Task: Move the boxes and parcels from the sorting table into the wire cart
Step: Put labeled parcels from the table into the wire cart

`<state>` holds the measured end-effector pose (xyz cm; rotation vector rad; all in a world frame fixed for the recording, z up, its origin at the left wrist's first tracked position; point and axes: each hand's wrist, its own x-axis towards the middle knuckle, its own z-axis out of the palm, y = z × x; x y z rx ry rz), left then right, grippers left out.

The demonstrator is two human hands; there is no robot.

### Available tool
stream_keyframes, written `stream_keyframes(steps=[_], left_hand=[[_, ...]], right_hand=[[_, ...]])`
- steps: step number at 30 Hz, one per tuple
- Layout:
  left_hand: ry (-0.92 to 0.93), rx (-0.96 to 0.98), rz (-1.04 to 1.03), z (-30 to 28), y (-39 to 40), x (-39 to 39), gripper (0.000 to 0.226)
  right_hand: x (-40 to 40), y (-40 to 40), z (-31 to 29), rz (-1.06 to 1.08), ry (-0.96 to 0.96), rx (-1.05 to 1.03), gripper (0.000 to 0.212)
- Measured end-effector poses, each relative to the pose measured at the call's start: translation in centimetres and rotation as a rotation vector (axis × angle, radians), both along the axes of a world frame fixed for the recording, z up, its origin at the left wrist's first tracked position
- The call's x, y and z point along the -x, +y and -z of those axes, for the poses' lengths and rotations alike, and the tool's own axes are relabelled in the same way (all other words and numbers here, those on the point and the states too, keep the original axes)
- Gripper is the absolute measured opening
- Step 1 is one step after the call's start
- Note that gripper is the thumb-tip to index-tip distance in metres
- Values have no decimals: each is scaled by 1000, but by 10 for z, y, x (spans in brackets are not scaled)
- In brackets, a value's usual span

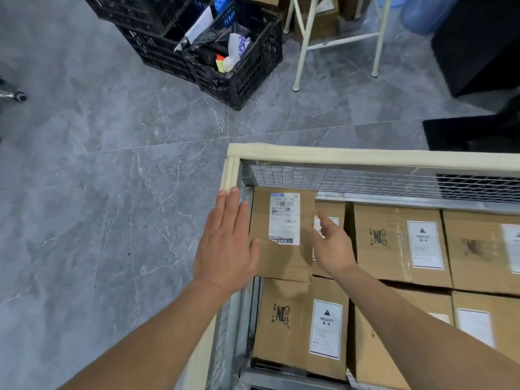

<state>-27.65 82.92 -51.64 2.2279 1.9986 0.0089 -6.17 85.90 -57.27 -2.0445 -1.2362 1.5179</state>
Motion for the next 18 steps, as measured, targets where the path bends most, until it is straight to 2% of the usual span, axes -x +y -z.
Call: stream_keyframes(steps=[5, 8, 11, 15, 18], left_hand=[[8, 94, 19, -13, 1, -2, 71], [36, 246, 29, -34, 8, -8, 75], [86, 363, 30, -70, 17, -24, 77], [104, 377, 189, -141, 19, -75, 59], [109, 368, 353, -201, 9, -130, 37]], right_hand=[[-35, -43, -74, -61, -77, -70, 59], [-70, -72, -128, -57, -171, -103, 46], [-101, -98, -181, -47, -280, -124, 53], [-135, -124, -250, -45, -408, -146, 59], [-160, -144, -303, -52, -554, -164, 60]])
